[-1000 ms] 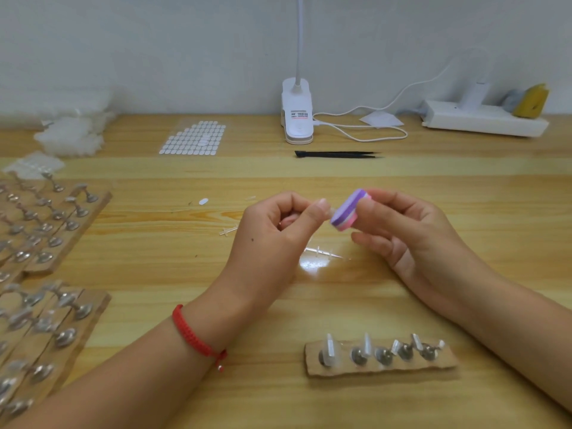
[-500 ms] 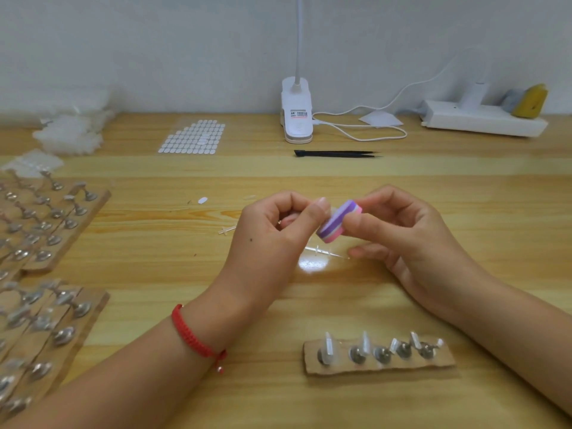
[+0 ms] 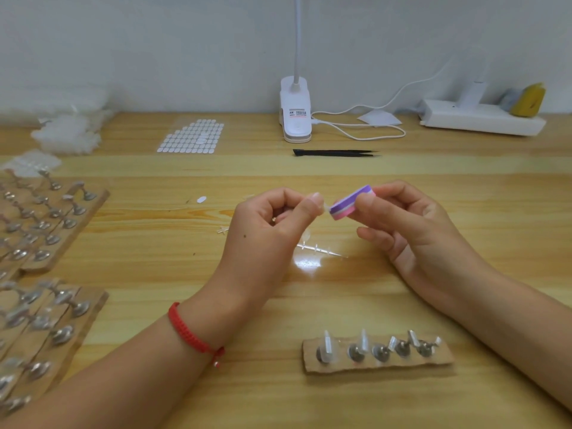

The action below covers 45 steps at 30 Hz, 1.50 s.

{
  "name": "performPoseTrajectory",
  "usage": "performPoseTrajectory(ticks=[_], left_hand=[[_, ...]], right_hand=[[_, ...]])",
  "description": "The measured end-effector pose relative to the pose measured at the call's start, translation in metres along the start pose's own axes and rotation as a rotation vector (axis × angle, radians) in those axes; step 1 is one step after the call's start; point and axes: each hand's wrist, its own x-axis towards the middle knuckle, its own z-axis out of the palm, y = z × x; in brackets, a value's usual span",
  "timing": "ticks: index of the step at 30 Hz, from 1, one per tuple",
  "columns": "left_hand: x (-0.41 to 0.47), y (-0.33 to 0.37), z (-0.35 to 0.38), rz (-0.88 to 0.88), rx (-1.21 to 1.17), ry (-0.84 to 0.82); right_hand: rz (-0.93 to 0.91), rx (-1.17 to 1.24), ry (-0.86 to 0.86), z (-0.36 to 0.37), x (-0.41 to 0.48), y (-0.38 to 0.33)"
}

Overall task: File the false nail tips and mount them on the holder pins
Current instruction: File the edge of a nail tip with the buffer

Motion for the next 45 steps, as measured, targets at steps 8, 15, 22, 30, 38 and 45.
performPoseTrajectory(ticks=[8,15,22,30,38,45], left_hand=[[-0.0022,0.0011,0.0017,0.044,0.034,-0.061],[-0.0045,-0.0007,0.0027,0.102,0.097,-0.129],[-0.0042,-0.0026,0.0028,0.115,0.109,-0.171],[-0.0041,-0.0027,0.0031,0.136,0.162,-0.083],[-0.0035,-0.0041,0.004,0.131,0.102,-0.153],[-0.0021,-0.0059,0.001,0.205,0.207,0.02]], right_hand=[[0.019,-0.072,-0.081,0.0026,-0.002,0.0001],[0.041,0.036,-0.054,-0.0016,0.0015,-0.0011],[0.061,-0.11,-0.205,0.0006,-0.0019,-0.0005],[0.082,-0.128,-0.231,0.0002,-0.0026,-0.0003],[0.08,-0.058,-0.188,-0.0022,0.0005,0.0001],[0.111,-0.107,-0.235,-0.0015,-0.0003,-0.0012]])
